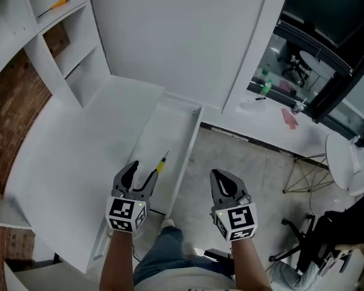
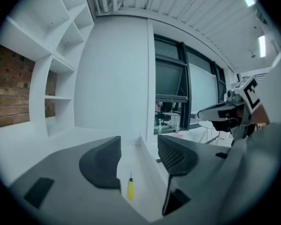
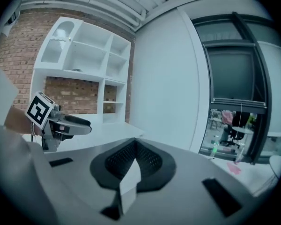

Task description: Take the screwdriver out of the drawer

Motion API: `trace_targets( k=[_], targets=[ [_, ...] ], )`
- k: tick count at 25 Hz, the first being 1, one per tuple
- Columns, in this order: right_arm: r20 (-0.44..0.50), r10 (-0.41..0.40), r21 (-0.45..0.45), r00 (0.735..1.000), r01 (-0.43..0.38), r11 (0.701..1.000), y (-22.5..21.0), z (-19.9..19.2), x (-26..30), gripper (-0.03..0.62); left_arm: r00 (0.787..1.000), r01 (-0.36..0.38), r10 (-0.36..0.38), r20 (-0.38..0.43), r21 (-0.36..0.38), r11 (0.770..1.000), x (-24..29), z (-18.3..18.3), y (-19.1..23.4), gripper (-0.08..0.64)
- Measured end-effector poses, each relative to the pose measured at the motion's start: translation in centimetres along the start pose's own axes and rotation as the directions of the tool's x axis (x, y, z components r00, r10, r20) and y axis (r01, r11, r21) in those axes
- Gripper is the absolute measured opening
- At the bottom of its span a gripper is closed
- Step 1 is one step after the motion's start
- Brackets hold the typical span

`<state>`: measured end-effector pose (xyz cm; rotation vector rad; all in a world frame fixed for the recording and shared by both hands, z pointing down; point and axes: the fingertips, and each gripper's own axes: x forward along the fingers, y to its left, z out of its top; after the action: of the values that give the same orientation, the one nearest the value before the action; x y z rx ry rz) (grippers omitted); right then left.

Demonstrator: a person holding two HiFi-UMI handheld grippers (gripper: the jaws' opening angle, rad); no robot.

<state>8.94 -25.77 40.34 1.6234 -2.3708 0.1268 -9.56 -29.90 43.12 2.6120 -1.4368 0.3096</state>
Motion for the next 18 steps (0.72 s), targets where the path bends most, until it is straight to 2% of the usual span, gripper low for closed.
trace_targets(
  k=[5,11,14,18],
  targets=[
    [-0.080,-0.045,0.032,0.996,0.048,0.998,-1.3,-2.6,4.2,0.011,0.991,0.046,-0.049,-0.126,-0.032,0.998,5.0,-4.6,2.5,0.218],
    [-0.206,-0.060,0.079,0.977,0.077,0.994,-1.7,-7.7,6.8,0.011,0.955,0.088,-0.106,-0.275,-0.077,0.993,9.1,-10.8,3.2,0.210],
    [-0.272,-0.048,0.088,0.961,0.075,0.993,-1.9,-10.8,7.5,0.011,0.927,0.094,-0.120,-0.354,-0.091,0.991,10.9,-14.2,3.1,0.201],
    [-0.337,-0.029,0.123,0.941,0.074,0.990,-2.1,-14.5,8.3,0.011,0.867,0.097,-0.130,-0.482,-0.093,0.991,12.7,-19.3,2.7,0.185]
  ],
)
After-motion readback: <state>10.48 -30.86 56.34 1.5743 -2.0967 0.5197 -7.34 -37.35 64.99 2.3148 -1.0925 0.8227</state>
